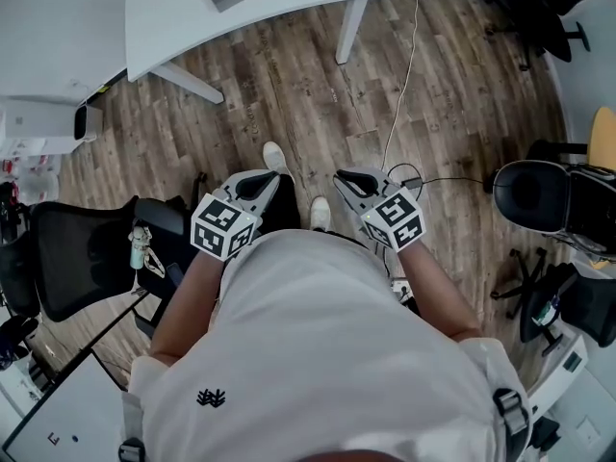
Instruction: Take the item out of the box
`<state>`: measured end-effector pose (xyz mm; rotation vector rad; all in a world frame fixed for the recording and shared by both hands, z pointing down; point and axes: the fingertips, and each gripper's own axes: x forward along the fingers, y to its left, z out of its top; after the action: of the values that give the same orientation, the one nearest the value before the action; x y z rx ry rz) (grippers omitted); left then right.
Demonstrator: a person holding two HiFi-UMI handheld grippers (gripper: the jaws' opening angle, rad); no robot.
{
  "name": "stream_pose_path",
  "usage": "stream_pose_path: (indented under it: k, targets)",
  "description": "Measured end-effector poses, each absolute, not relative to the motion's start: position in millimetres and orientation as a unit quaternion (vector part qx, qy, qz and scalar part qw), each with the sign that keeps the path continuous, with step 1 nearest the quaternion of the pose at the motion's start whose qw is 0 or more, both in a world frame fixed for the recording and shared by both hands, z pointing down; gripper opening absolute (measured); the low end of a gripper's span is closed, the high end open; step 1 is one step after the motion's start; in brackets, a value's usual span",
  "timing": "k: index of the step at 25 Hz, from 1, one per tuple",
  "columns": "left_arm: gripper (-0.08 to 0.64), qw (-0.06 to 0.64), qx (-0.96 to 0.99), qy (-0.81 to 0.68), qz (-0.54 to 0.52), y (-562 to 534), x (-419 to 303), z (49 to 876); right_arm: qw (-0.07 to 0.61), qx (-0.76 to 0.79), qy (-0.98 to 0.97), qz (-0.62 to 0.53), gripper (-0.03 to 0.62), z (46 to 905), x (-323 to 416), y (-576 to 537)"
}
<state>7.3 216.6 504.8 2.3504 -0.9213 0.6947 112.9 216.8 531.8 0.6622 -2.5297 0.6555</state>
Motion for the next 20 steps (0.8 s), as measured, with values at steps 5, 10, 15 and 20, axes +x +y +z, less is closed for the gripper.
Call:
stream_pose_path:
  k: [5,10,15,20]
  targets:
    - [0.008,0.273,0.873,-0.326,0.239,169.7,-8.7,514.3,0.227,0.265,-0.906,0.241,0.031,529.2,102.9,177.1]
    - [0.008,0.263,0.874,-0.333,0.238,103.4,-29.8,511.6,0.248,0.284,-0.899,0.223,0.028,522.6,91.3,124.8]
    - [0.008,0.259,0.880,-0.331,0.222,59.0,-57.7,507.0,0.268,0.283,-0.899,0.200,0.028,515.3,54.9,77.4]
    - [0.008,0.270,0.876,-0.345,0.200,26.8,-84.1,513.0,0.275,0.269,-0.905,0.181,0.028,510.8,19.0,47.7]
